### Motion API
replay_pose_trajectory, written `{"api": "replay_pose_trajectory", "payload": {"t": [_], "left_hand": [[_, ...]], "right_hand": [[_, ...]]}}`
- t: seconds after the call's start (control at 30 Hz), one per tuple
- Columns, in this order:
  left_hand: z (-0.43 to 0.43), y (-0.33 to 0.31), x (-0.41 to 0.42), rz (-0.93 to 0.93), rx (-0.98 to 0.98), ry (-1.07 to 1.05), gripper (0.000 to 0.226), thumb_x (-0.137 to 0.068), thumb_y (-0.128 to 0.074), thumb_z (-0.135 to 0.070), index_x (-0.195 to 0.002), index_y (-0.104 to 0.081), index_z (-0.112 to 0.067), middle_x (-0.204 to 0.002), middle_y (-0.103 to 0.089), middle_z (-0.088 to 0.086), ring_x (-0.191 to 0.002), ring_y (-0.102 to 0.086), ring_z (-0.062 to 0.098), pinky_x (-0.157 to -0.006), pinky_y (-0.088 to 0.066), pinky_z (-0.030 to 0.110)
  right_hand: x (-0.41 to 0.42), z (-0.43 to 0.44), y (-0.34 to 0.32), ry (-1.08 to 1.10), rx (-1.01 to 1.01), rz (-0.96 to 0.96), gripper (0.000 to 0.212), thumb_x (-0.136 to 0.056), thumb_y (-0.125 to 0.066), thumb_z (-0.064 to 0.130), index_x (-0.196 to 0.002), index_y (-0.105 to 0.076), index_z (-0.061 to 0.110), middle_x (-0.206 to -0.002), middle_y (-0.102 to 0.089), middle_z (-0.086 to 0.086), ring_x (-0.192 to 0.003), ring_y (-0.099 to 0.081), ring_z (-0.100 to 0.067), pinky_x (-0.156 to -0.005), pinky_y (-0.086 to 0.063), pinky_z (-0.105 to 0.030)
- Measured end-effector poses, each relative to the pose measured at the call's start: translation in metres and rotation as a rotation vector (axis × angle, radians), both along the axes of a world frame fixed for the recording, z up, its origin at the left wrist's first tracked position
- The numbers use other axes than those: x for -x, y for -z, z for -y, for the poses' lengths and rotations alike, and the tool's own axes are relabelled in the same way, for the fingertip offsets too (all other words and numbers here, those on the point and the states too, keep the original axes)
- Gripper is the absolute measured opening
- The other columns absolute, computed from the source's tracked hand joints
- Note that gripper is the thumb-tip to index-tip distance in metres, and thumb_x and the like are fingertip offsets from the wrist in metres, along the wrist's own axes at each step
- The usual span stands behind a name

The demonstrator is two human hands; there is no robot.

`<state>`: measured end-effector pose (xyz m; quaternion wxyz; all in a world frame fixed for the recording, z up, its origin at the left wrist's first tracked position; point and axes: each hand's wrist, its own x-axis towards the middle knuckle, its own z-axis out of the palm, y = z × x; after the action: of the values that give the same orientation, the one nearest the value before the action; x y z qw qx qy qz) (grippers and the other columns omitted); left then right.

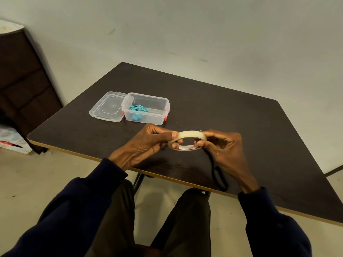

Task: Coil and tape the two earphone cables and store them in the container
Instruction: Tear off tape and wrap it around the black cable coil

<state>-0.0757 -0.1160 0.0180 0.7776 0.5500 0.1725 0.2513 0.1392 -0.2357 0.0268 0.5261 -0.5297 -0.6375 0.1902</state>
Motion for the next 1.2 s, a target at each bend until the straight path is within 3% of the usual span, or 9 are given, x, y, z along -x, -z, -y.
{"api": "replay_pose_trajectory", "payload": {"t": [0.23,0.43,0.63,0.8,1.0,1.1,1.2], "left_hand": [[0.002,-0.002,-0.002,0.042,-0.030,0.016,0.038,-0.066,-0.087,-0.038,-0.089,-0.080,-0.009,-0.090,-0.075,0.014,-0.077,-0.072,0.016,-0.078,-0.059,0.027],[0.008,-0.003,-0.007,0.050,-0.015,-0.062,0.025,-0.069,-0.078,-0.029,-0.082,-0.080,-0.008,-0.078,-0.073,0.012,-0.062,-0.064,0.011,-0.068,-0.058,0.023],[0.008,-0.002,-0.006,0.056,0.045,0.017,0.020,-0.075,-0.072,-0.021,-0.087,-0.079,-0.006,-0.088,-0.074,0.016,-0.071,-0.067,0.015,-0.074,-0.058,0.024],[0.007,0.009,-0.003,0.097,0.057,0.086,0.022,-0.082,-0.068,-0.016,-0.099,-0.077,-0.004,-0.102,-0.072,0.019,-0.089,-0.066,0.022,-0.088,-0.056,0.031],[0.008,0.006,-0.003,0.122,0.063,0.103,0.027,-0.080,-0.075,-0.015,-0.105,-0.077,-0.006,-0.105,-0.072,0.018,-0.088,-0.069,0.018,-0.086,-0.057,0.027],[0.009,0.007,-0.005,0.138,0.056,0.074,0.026,-0.079,-0.068,-0.010,-0.104,-0.076,-0.005,-0.102,-0.072,0.019,-0.084,-0.069,0.017,-0.089,-0.057,0.030],[0.010,0.006,-0.006,0.122,0.068,0.065,0.019,-0.082,-0.066,-0.007,-0.097,-0.078,-0.006,-0.097,-0.074,0.015,-0.079,-0.068,0.015,-0.082,-0.058,0.026]], "right_hand": [[0.002,0.002,-0.001,-0.001,-0.023,-0.055,0.023,-0.084,-0.075,0.008,-0.105,-0.075,-0.002,-0.093,-0.077,-0.010,-0.088,-0.073,-0.027,-0.080,-0.060,-0.035],[0.005,0.002,0.003,0.021,-0.032,-0.100,0.025,-0.083,-0.076,0.009,-0.105,-0.075,-0.001,-0.092,-0.077,-0.010,-0.089,-0.074,-0.028,-0.082,-0.060,-0.039],[0.003,0.004,0.009,0.045,-0.031,-0.184,0.028,-0.082,-0.076,0.008,-0.108,-0.074,-0.002,-0.095,-0.078,-0.013,-0.091,-0.075,-0.029,-0.087,-0.060,-0.042],[0.004,0.006,0.012,0.030,-0.026,-0.277,0.028,-0.082,-0.074,0.005,-0.110,-0.073,0.001,-0.094,-0.078,-0.014,-0.090,-0.076,-0.031,-0.084,-0.061,-0.037],[0.002,0.004,0.014,0.050,-0.037,-0.279,0.030,-0.083,-0.074,0.007,-0.111,-0.072,-0.002,-0.095,-0.078,-0.015,-0.090,-0.075,-0.033,-0.086,-0.061,-0.041],[0.002,0.005,0.012,0.052,-0.027,-0.259,0.029,-0.083,-0.074,0.010,-0.110,-0.073,-0.001,-0.095,-0.078,-0.014,-0.091,-0.075,-0.032,-0.086,-0.061,-0.041],[0.002,0.006,0.009,0.039,-0.009,-0.226,0.030,-0.082,-0.074,0.011,-0.111,-0.073,0.001,-0.095,-0.078,-0.011,-0.091,-0.076,-0.029,-0.085,-0.061,-0.036]]}}
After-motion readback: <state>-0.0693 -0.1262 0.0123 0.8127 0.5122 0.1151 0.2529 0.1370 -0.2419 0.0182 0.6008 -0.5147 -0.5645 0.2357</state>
